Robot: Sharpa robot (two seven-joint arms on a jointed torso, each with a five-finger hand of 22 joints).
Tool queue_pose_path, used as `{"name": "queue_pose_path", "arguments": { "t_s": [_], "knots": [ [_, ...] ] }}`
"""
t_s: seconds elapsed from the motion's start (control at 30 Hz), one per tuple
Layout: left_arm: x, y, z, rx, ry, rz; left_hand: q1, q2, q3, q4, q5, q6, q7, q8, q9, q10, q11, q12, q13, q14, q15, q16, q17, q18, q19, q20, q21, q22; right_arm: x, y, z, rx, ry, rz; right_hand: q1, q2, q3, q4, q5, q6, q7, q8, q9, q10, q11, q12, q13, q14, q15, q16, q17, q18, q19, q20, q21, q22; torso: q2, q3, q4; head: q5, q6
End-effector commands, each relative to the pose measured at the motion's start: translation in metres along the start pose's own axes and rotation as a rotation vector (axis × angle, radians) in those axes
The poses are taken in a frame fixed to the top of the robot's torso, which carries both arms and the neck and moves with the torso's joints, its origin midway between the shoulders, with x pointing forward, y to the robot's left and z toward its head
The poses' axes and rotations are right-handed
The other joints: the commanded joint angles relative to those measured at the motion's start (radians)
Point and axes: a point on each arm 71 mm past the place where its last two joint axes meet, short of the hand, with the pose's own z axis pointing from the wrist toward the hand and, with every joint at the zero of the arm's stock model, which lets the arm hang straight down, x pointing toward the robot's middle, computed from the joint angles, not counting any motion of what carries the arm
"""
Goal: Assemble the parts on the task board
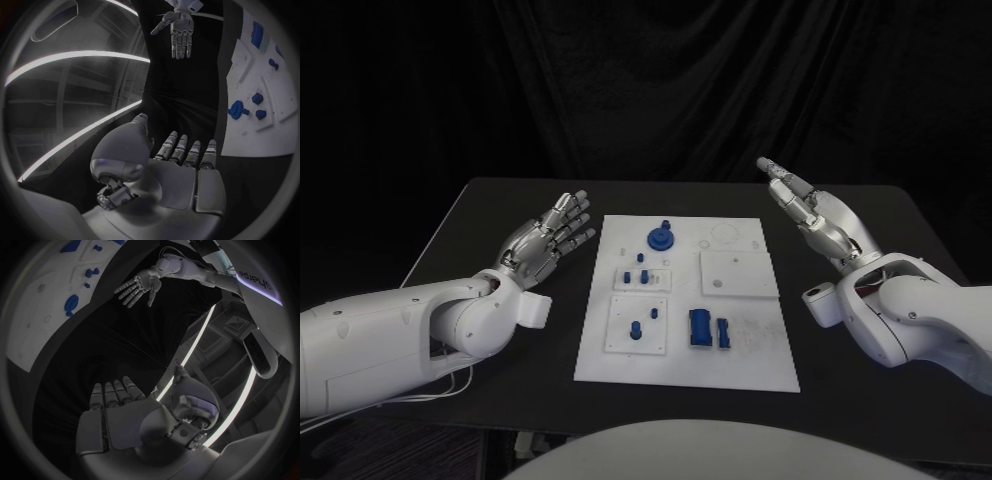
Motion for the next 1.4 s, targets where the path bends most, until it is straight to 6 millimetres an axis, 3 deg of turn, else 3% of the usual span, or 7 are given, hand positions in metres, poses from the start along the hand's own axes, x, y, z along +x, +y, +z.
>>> {"name": "queue_pose_path", "arguments": {
  "t_s": [0.03, 0.07, 0.33, 0.37, 0.63, 0.7, 1.4],
  "knots": [
    [0.005, -0.001, 0.008, 0.004, -0.034, 0.047, -0.304, -0.1, 0.102, -0.07, -0.089, -0.084, 0.02, -0.013, -0.012, -0.075, -0.008, -0.062, -0.011, -0.006, -0.034, -0.103, -0.007, -0.037, -0.011, -0.07, -0.01, -0.035, 0.0, -0.005, 0.004, 0.037, -0.042, 0.047, -0.099, 0.0, 0.0, -0.018, -0.029, -0.106, 0.0, -0.012, -0.003, 0.0, -0.006, -0.045, -0.005, -0.007, -0.009, -0.004, -0.001, -0.007, -0.001, -0.018, -0.003, -0.028, -0.006, -0.0009, -0.0023, -0.008, 0.03],
    [0.007, -0.002, 0.011, 0.005, -0.043, 0.058, -0.33, -0.1, 0.102, -0.075, -0.097, -0.092, 0.02, -0.013, -0.012, -0.075, -0.008, -0.068, -0.011, -0.006, -0.105, -0.103, -0.007, -0.037, -0.011, -0.076, -0.01, -0.038, 0.0, -0.006, 0.007, 0.043, -0.053, 0.062, -0.126, 0.0, 0.0, -0.018, -0.029, -0.106, 0.0, -0.012, -0.003, 0.0, -0.006, -0.045, -0.005, -0.007, -0.009, -0.004, -0.001, -0.007, -0.001, -0.018, -0.003, -0.028, -0.007, -0.001, -0.0031, -0.011, 0.04],
    [0.029, -0.011, 0.043, 0.031, -0.149, 0.167, -0.498, -0.1, 0.102, -0.115, -0.146, -0.138, 0.02, -0.013, -0.012, -0.075, -0.008, -0.101, -0.011, -0.006, -0.105, -0.103, -0.007, -0.048, -0.011, -0.114, -0.01, -0.11, 0.004, -0.015, 0.031, 0.124, -0.183, 0.228, -0.26, 0.0, 0.0, -0.018, -0.029, -0.106, 0.0, -0.012, -0.003, 0.0, -0.006, -0.045, -0.005, -0.007, -0.009, -0.004, -0.001, -0.007, -0.001, -0.018, -0.003, -0.028, -0.025, -0.0019, -0.0112, -0.042, 0.152],
    [0.032, -0.012, 0.047, 0.035, -0.166, 0.18, -0.516, -0.1, 0.102, -0.119, -0.151, -0.143, 0.02, -0.013, -0.012, -0.075, -0.008, -0.105, -0.011, -0.006, -0.105, -0.103, -0.007, -0.123, -0.011, -0.119, -0.01, -0.11, 0.005, -0.017, 0.034, 0.137, -0.201, 0.252, -0.26, 0.0, 0.0, -0.018, -0.029, -0.106, 0.0, -0.012, -0.003, 0.0, -0.006, -0.045, -0.005, -0.007, -0.009, -0.004, -0.001, -0.007, -0.001, -0.018, -0.003, -0.028, -0.028, -0.002, -0.0122, -0.045, 0.165],
    [0.056, -0.024, 0.073, 0.067, -0.294, 0.258, -0.64, -0.1, 0.102, -0.145, -0.188, -0.176, 0.02, -0.013, -0.012, -0.075, -0.008, -0.194, -0.011, -0.006, -0.105, -0.103, -0.007, -0.123, -0.011, -0.145, -0.01, -0.11, 0.013, -0.027, 0.053, 0.228, -0.325, 0.418, -0.26, 0.0, 0.0, -0.018, -0.029, -0.106, 0.0, -0.012, -0.003, 0.0, -0.006, -0.045, -0.005, -0.007, -0.009, -0.004, -0.001, -0.007, -0.001, -0.018, -0.003, -0.028, -0.04, -0.0027, -0.0179, -0.067, 0.243],
    [0.06, -0.027, 0.077, 0.073, -0.319, 0.269, -0.668, -0.1, 0.102, -0.219, -0.196, -0.183, 0.02, -0.013, -0.012, -0.075, -0.008, -0.194, -0.011, -0.006, -0.105, -0.103, -0.007, -0.123, -0.011, -0.219, -0.01, -0.11, 0.014, -0.029, 0.056, 0.245, -0.347, 0.446, -0.26, 0.0, 0.0, -0.018, -0.029, -0.106, 0.0, -0.012, -0.003, 0.0, -0.006, -0.045, -0.005, -0.007, -0.009, -0.004, -0.001, -0.007, -0.001, -0.018, -0.003, -0.028, -0.042, -0.0028, -0.0186, -0.07, 0.253],
    [0.065, -0.029, 0.081, 0.079, -0.347, 0.281, -0.834, -0.1, 0.102, -0.219, -0.28, -0.265, 0.02, -0.013, -0.012, -0.075, -0.008, -0.194, -0.011, -0.006, -0.105, -0.103, -0.007, -0.123, -0.011, -0.219, -0.01, -0.11, 0.016, -0.031, 0.059, 0.262, -0.367, 0.475, -0.26, 0.0, 0.0, -0.018, -0.029, -0.106, 0.0, -0.012, -0.003, 0.0, -0.006, -0.045, -0.005, -0.007, -0.009, -0.004, -0.001, -0.007, -0.001, -0.018, -0.003, -0.028, -0.042, -0.0028, -0.0188, -0.071, 0.256]
  ]
}}
